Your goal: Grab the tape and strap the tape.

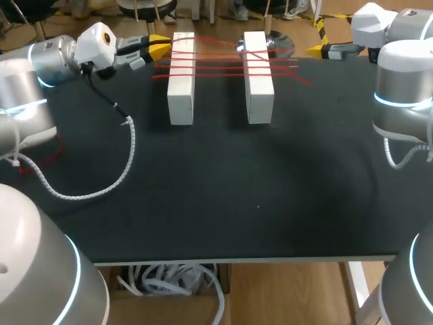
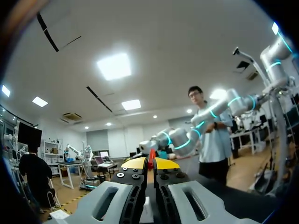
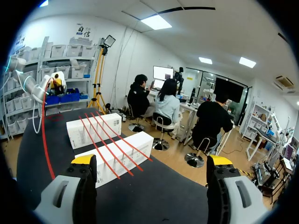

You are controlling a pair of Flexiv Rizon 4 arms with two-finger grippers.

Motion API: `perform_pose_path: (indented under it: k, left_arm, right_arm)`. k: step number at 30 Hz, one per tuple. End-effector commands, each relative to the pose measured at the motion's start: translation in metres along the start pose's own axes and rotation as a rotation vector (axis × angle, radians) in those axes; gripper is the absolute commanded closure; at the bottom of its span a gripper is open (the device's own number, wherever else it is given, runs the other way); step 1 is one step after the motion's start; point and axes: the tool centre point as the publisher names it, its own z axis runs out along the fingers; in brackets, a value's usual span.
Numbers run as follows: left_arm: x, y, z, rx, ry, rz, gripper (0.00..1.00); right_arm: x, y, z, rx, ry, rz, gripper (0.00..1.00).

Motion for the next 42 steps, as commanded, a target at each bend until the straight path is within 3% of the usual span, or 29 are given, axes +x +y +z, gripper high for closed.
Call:
perform_pose_path:
  k: [1, 28, 34, 42]
  left_arm:
    - [-0.001, 0.001, 0.002, 0.008, 0.007, -0.005, 1.00]
    - [-0.006, 0.005, 0.001, 0.018, 0.030, -0.036, 1.00]
    - [-0.006, 0.005, 0.001, 0.018, 0.030, -0.036, 1.00]
    - [-0.006, 0.005, 0.001, 0.018, 0.030, -0.036, 1.00]
  right_arm:
    - [0.000, 0.000, 0.000, 0.000, 0.000, 0.000, 0.00]
    - [0.000, 0.000, 0.000, 0.000, 0.000, 0.000, 0.00]
    - [-0.007, 0.008, -0.032, 0.064, -0.086, 0.306, 0.00]
    - [-0.012, 0.009, -0.085, 0.042, -0.183, 0.563, 0.00]
